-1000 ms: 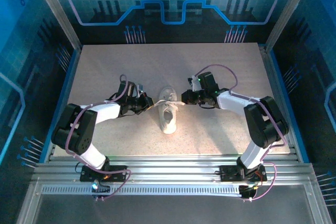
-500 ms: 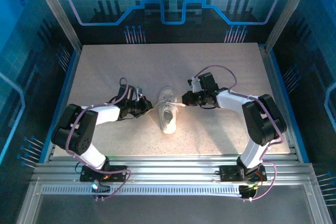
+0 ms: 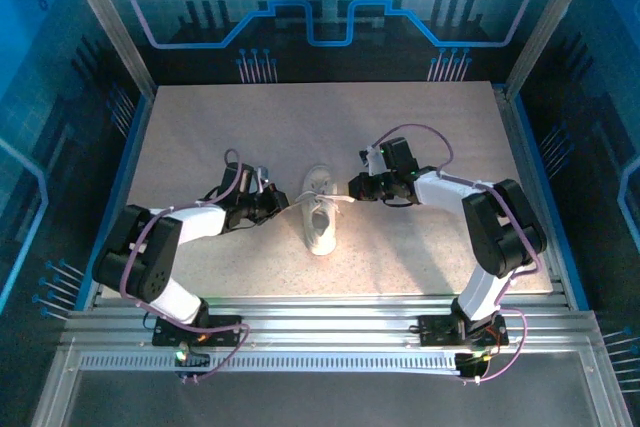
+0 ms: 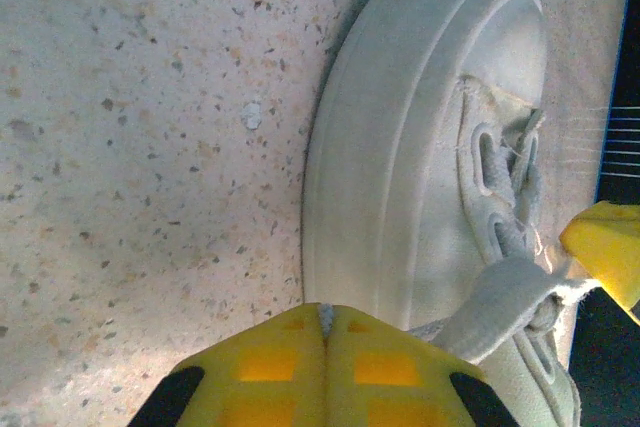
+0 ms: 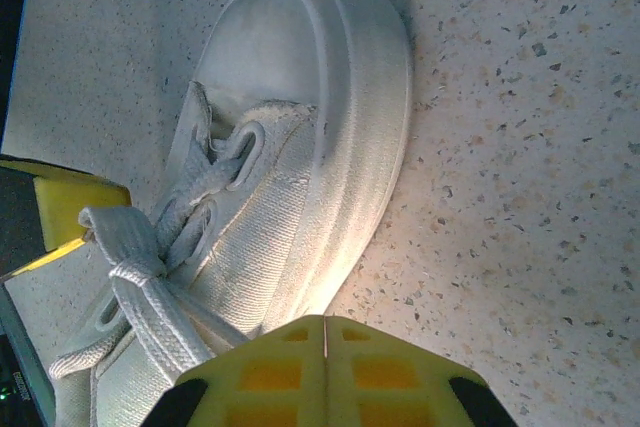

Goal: Tie the shoes

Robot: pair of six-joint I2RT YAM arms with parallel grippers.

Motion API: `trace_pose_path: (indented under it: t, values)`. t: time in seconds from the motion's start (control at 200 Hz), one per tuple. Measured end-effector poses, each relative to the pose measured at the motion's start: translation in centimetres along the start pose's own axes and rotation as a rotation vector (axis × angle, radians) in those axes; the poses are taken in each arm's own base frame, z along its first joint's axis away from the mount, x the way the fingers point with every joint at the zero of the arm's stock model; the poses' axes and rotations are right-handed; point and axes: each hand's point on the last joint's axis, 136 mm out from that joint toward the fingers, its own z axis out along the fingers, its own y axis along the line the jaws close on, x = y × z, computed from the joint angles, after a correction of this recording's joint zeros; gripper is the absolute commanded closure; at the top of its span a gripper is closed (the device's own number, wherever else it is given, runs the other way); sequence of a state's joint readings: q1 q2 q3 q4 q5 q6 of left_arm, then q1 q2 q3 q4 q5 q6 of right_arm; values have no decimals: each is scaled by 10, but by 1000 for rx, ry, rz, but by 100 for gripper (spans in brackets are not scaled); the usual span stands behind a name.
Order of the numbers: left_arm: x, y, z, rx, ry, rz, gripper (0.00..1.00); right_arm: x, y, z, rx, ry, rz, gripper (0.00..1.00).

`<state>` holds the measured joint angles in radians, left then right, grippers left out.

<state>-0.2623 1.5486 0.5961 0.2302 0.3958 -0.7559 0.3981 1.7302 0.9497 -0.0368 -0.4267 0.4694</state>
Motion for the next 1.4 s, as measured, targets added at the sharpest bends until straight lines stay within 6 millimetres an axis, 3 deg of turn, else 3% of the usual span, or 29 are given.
trace_pose_path:
  t: [0.045, 0.075, 0.115, 0.155, 0.295, 0.395, 0.57, 0.68, 0.715, 0.746, 0.796, 0.901, 1.001, 1.076, 1.181, 1.401]
  values:
    - [1, 1, -1, -1, -2, 0, 100, 1, 0, 0, 0, 1, 0, 100]
    - [1, 1, -2, -1, -5, 1, 100, 1, 0, 0, 0, 2, -2, 86]
    - [0, 1, -3, -3, -8, 5, 80, 0, 0, 0, 0, 1, -8, 62]
    - [0, 3, -4, -17, -12, 11, 59, 1, -2, -1, 12, 5, -11, 51]
    - [-11, 23, -22, -112, -43, -2, 35, -10, -7, -21, 73, 2, -41, 27]
    - [-41, 17, -52, -168, -129, 37, 32, -39, 3, -54, 100, -71, -94, 23]
    - [-109, -32, -135, -245, -394, 279, 24, -76, 16, -146, 195, -291, -187, 18]
    - [-120, -45, -176, -317, -518, 412, 17, -80, 17, -189, 280, -413, -244, 8]
    - [-120, -44, -185, -345, -543, 440, 13, -76, 13, -198, 309, -438, -249, 4]
    - [-119, -42, -191, -367, -563, 461, 2, -73, 8, -204, 338, -461, -254, 1]
    - [-116, -34, -197, -402, -589, 482, 1, -64, -3, -209, 386, -486, -259, 0]
    - [-104, -8, -191, -450, -612, 530, 1, -39, -44, -206, 491, -511, -223, 0]
    - [-91, 25, -172, -488, -599, 570, 1, -11, -83, -189, 565, -487, -204, 0]
    - [-81, 48, -156, -511, -576, 598, 1, 2, -100, -177, 594, -468, -219, 0]
    - [-79, 66, -137, -527, -550, 623, 1, 4, -116, -164, 618, -474, -249, 0]
    - [-100, 68, -110, -490, -601, 664, 1, -7, -143, -148, 645, -553, -299, 0]
